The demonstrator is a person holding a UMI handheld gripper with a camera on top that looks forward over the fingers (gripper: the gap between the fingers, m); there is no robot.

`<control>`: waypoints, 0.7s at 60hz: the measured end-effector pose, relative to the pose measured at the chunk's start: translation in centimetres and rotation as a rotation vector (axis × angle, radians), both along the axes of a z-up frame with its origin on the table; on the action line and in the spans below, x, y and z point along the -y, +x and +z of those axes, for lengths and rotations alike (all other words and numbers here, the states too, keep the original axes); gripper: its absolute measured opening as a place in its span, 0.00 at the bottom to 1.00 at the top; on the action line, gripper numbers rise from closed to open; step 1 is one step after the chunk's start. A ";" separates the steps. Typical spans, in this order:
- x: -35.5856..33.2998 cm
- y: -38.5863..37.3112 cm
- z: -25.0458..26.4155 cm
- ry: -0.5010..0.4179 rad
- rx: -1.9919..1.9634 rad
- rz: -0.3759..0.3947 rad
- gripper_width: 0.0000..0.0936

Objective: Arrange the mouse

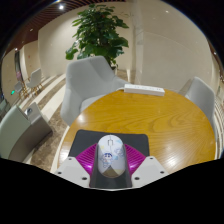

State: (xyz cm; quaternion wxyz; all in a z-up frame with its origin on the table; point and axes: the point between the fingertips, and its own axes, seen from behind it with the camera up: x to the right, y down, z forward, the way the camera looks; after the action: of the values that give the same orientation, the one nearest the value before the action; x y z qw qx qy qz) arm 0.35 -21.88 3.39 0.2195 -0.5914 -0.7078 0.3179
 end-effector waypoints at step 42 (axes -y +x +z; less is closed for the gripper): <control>-5.2 8.2 4.1 0.094 0.061 -0.094 0.92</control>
State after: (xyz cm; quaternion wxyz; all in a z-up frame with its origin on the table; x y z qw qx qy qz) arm 8.59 -16.65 7.47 0.2400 -0.6222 -0.7000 0.2554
